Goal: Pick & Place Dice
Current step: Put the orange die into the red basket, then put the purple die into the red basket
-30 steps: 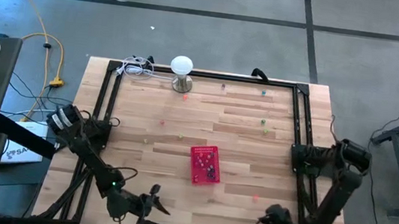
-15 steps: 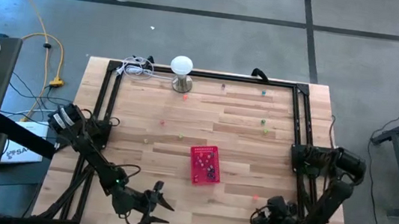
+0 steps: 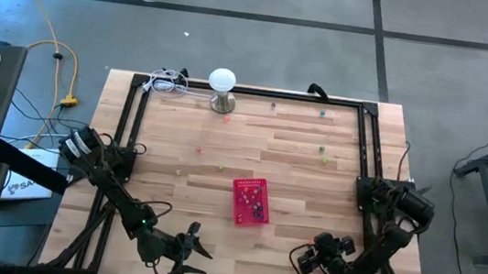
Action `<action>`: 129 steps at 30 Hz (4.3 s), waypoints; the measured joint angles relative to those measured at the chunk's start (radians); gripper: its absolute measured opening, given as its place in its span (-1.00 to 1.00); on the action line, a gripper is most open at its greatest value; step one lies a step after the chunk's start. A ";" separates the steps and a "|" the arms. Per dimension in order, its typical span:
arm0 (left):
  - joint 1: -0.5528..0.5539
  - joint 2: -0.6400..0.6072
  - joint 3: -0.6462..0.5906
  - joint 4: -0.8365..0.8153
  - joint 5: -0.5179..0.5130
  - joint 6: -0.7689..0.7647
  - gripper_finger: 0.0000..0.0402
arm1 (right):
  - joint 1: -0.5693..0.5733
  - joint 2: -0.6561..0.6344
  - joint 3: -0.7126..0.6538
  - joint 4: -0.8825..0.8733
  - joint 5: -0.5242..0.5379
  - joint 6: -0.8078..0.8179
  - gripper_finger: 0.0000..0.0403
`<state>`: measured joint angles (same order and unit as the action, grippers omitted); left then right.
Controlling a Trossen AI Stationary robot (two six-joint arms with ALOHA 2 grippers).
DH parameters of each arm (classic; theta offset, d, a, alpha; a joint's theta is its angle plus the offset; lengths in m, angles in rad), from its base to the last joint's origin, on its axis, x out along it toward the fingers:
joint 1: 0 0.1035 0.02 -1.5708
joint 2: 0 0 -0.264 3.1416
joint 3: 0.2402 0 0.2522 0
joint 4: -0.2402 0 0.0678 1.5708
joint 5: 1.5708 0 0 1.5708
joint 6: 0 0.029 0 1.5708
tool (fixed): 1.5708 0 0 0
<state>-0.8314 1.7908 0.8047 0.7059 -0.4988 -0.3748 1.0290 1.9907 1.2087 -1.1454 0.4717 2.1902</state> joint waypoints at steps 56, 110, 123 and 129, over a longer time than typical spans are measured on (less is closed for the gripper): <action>0.000 0.001 0.000 -0.034 0.001 0.001 -0.02 | -0.058 0.037 0.002 0.059 -0.042 -0.042 -0.86; 0.035 0.006 -0.003 -0.164 0.002 -0.045 -0.02 | -0.557 0.031 0.187 0.655 0.261 -1.165 -0.14; 0.035 0.006 -0.003 -0.168 0.008 -0.045 -0.02 | -0.485 -0.103 0.187 0.615 0.291 -1.293 0.13; 0.035 0.006 -0.003 -0.174 0.010 -0.046 -0.02 | -0.310 -0.148 0.187 0.507 0.308 -1.096 0.13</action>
<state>-0.7967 1.7966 0.8021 0.5319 -0.4885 -0.4207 0.7188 1.8432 1.3958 -0.6380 0.7797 1.0939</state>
